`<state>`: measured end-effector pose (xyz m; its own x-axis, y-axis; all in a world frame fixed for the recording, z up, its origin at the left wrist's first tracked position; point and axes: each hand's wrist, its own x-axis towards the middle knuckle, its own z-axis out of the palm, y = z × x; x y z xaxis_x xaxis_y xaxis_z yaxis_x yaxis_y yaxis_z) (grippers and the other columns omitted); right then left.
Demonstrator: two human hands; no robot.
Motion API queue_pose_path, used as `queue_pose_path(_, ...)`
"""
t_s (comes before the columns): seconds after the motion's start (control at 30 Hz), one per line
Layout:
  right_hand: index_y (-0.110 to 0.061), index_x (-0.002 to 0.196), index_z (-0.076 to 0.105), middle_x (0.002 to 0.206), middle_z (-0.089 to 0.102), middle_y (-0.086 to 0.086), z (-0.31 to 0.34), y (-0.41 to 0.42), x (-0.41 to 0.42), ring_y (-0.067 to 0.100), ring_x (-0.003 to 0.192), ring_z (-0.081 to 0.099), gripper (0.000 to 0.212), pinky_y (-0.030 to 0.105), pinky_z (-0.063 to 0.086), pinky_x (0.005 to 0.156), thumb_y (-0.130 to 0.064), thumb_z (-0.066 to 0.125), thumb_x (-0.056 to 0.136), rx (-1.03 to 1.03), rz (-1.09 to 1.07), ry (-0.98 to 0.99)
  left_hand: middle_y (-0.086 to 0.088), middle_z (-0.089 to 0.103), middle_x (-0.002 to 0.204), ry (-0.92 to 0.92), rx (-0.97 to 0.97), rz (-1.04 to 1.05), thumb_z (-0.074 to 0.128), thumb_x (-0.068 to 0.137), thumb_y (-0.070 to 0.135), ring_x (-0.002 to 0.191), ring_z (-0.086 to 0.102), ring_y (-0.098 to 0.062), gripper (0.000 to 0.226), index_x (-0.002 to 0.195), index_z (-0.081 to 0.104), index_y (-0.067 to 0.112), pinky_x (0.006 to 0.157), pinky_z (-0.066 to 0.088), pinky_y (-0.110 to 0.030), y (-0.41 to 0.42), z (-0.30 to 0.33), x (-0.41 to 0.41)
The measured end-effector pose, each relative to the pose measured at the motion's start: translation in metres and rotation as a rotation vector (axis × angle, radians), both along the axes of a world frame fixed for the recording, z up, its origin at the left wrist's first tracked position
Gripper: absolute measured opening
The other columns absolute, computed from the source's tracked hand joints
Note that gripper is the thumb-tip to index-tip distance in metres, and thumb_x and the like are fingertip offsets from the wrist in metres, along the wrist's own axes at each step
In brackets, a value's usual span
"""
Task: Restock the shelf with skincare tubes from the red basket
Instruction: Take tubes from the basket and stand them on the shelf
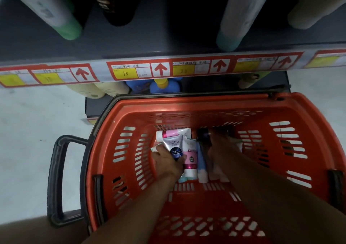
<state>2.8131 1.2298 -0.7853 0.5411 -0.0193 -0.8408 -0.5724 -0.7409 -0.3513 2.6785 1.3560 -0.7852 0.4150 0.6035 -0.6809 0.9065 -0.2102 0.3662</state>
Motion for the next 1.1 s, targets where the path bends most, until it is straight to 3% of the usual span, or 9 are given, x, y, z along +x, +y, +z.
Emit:
queue_pose_path(0.1, -0.011, 0.13, 0.062, 0.11, 0.062, 0.013, 0.002, 0.014, 0.001, 0.031, 0.111, 0.058, 0.033, 0.013, 0.045, 0.072, -0.031, 0.058, 0.104, 0.088, -0.461, -0.014, -0.019, 0.039, 0.137, -0.021, -0.01, 0.008, 0.089, 0.081, 0.037, 0.116, 0.057, -0.034, 0.083, 0.14, 0.036, 0.01, 0.092, 0.045, -0.029, 0.003, 0.0, 0.0)
queue_pose_path(0.13, -0.004, 0.131, 0.061, 0.106, 0.061, 0.011, -0.001, 0.016, 0.001, 0.031, 0.109, 0.058, 0.042, 0.015, 0.039, 0.063, -0.035, 0.054, 0.105, 0.092, -0.458, -0.003, -0.018, 0.043, 0.135, -0.012, 0.003, 0.008, 0.087, 0.081, 0.039, 0.116, 0.058, -0.034, 0.082, 0.139, 0.036, 0.011, 0.091, 0.045, -0.03, 0.004, 0.0, -0.001)
queue_pose_path(0.2, -0.002, 0.126, 0.063, 0.099, 0.059, 0.008, -0.002, 0.015, -0.001, 0.03, 0.109, 0.058, 0.044, 0.02, 0.034, 0.069, -0.039, 0.055, 0.104, 0.112, -0.586, 0.019, -0.016, 0.053, 0.129, -0.006, 0.038, -0.002, 0.085, 0.081, 0.044, 0.115, 0.061, -0.034, 0.08, 0.138, 0.038, 0.014, 0.088, 0.048, -0.032, 0.007, 0.002, -0.004)
queue_pose_path(0.33, -0.007, 0.095, 0.072, 0.105, 0.071, 0.014, -0.007, 0.004, -0.008, 0.032, 0.102, 0.065, 0.033, 0.04, 0.051, 0.089, -0.04, 0.065, 0.098, 0.125, -0.65, -0.002, -0.005, 0.068, 0.109, 0.039, 0.027, -0.019, 0.077, 0.085, 0.055, 0.097, 0.07, -0.028, 0.067, 0.121, 0.031, 0.023, 0.083, 0.06, -0.039, 0.012, 0.014, -0.001)
queue_pose_path(0.4, -0.016, 0.074, 0.064, 0.089, 0.069, 0.008, -0.008, -0.003, -0.014, 0.029, 0.089, 0.064, 0.03, 0.043, 0.053, 0.085, -0.038, 0.071, 0.094, 0.134, -0.635, -0.019, -0.006, 0.069, 0.111, 0.074, 0.001, -0.033, 0.072, 0.088, 0.058, 0.099, 0.071, -0.031, 0.067, 0.121, 0.025, 0.024, 0.088, 0.06, -0.045, 0.011, 0.022, 0.003)
queue_pose_path(0.53, -0.002, 0.098, 0.07, 0.098, 0.067, 0.017, -0.003, -0.014, -0.028, 0.034, 0.097, 0.064, 0.025, 0.052, 0.05, 0.103, -0.026, 0.076, 0.093, 0.216, -0.621, 0.081, -0.011, 0.069, 0.119, 0.055, -0.01, -0.084, 0.064, 0.091, 0.059, 0.108, 0.069, -0.035, 0.071, 0.126, 0.014, 0.022, 0.094, 0.056, -0.043, 0.007, 0.041, 0.006)
queue_pose_path(0.83, -0.006, 0.104, 0.062, 0.098, 0.069, 0.019, 0.032, -0.03, -0.043, 0.038, 0.092, 0.069, 0.039, 0.055, 0.06, 0.086, -0.009, 0.087, 0.074, 0.229, -0.498, -0.066, 0.0, 0.066, 0.106, -0.146, -0.065, -0.054, 0.076, 0.076, 0.061, 0.097, 0.069, -0.028, 0.076, 0.105, 0.012, 0.033, 0.091, 0.058, -0.043, -0.004, 0.085, -0.001)
queue_pose_path(0.97, -0.01, 0.094, 0.065, 0.084, 0.07, 0.012, 0.055, -0.033, -0.05, 0.026, 0.073, 0.069, 0.032, 0.034, 0.058, 0.058, -0.003, 0.087, 0.072, 0.301, -0.373, -0.287, 0.0, 0.065, 0.098, -0.238, -0.016, -0.055, 0.079, 0.076, 0.058, 0.09, 0.069, -0.028, 0.072, 0.106, 0.02, 0.03, 0.084, 0.059, -0.044, -0.004, 0.107, -0.005)
queue_pose_path(1.1, -0.01, 0.085, 0.07, 0.074, 0.073, 0.0, 0.077, -0.038, -0.055, 0.021, 0.072, 0.07, 0.021, 0.036, 0.054, 0.066, -0.019, 0.085, 0.073, 0.367, -0.194, -0.49, 0.004, 0.067, 0.098, -0.379, 0.001, -0.067, 0.085, 0.072, 0.048, 0.088, 0.07, -0.026, 0.069, 0.112, 0.03, 0.033, 0.082, 0.059, -0.045, -0.001, 0.131, -0.011)
